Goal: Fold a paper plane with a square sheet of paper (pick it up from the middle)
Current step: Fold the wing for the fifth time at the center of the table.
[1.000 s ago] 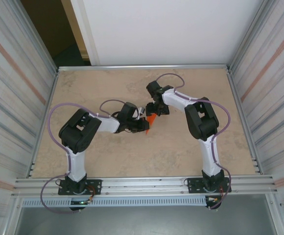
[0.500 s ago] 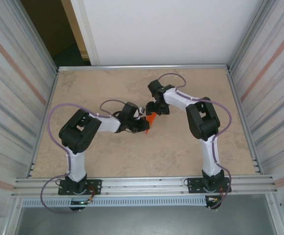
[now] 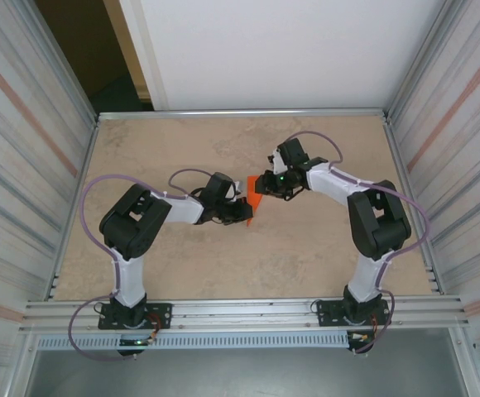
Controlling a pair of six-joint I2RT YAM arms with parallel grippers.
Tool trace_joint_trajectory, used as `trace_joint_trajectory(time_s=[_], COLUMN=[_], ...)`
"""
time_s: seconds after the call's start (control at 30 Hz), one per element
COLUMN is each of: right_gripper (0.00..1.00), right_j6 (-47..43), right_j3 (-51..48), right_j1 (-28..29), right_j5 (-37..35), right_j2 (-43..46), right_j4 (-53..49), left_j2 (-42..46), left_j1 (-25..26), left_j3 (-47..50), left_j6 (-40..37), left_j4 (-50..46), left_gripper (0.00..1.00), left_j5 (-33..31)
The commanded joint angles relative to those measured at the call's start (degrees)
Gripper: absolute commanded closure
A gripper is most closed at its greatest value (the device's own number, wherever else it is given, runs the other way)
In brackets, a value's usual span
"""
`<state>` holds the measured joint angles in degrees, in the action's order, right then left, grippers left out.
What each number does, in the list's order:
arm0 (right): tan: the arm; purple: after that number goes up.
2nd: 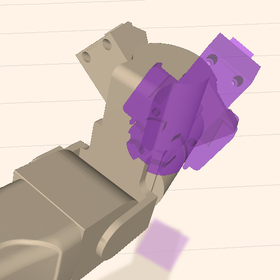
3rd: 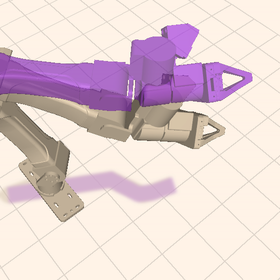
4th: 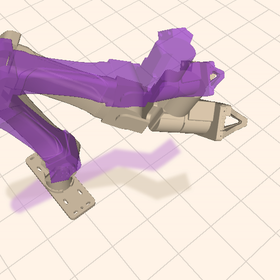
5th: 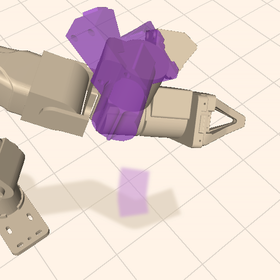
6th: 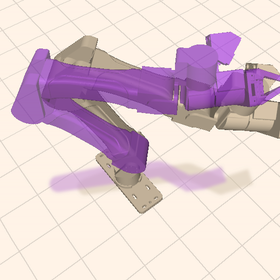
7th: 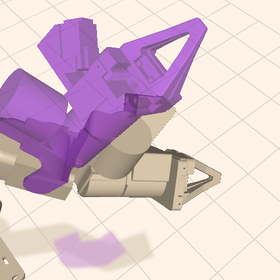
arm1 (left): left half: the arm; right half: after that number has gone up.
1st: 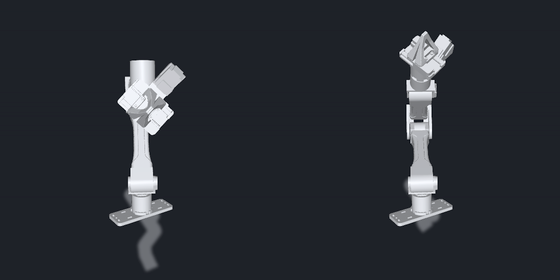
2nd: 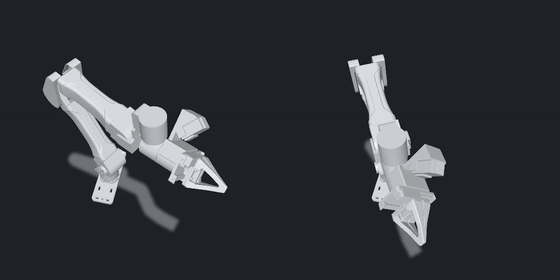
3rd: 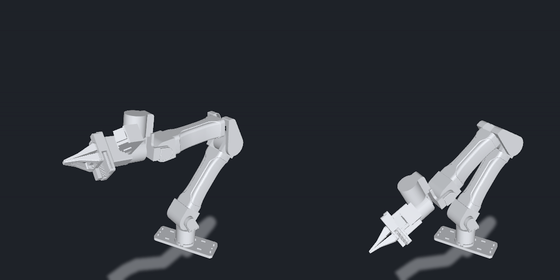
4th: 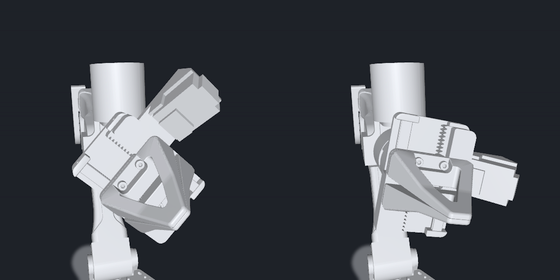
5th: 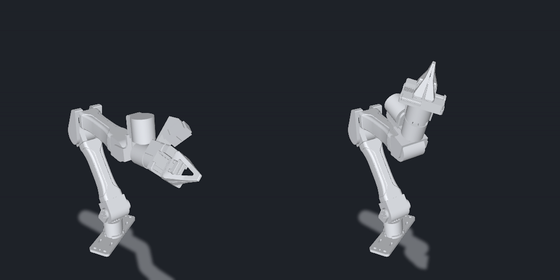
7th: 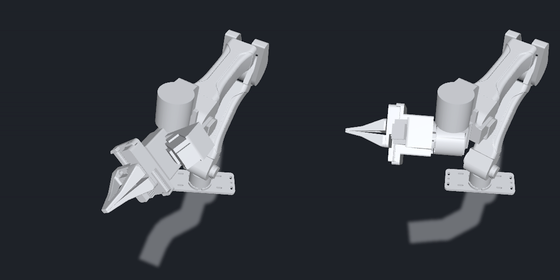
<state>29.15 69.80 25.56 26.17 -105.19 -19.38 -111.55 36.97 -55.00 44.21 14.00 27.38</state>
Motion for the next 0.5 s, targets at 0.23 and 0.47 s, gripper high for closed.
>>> trace_joint_trajectory(time_s=[0.23, 0.47], right_gripper=[0.78, 0.8], right_j6=[0.3, -0.01], right_j3=[2.74, 4.51], right_j1=[1.41, 1.68], right_j5=[7.01, 6.92], right_j2=[-9.14, -12.55], right_j4=[3.35, 1.89], left_j2=[-3.55, -3.51], left_j1=[0.3, 0.29], left_j3=[3.06, 3.24], left_j6=[0.8, 0.94], left_j4=[-5.83, -5.65], left_gripper=[1.0, 1.0], left_j5=[-2.37, -2.28])
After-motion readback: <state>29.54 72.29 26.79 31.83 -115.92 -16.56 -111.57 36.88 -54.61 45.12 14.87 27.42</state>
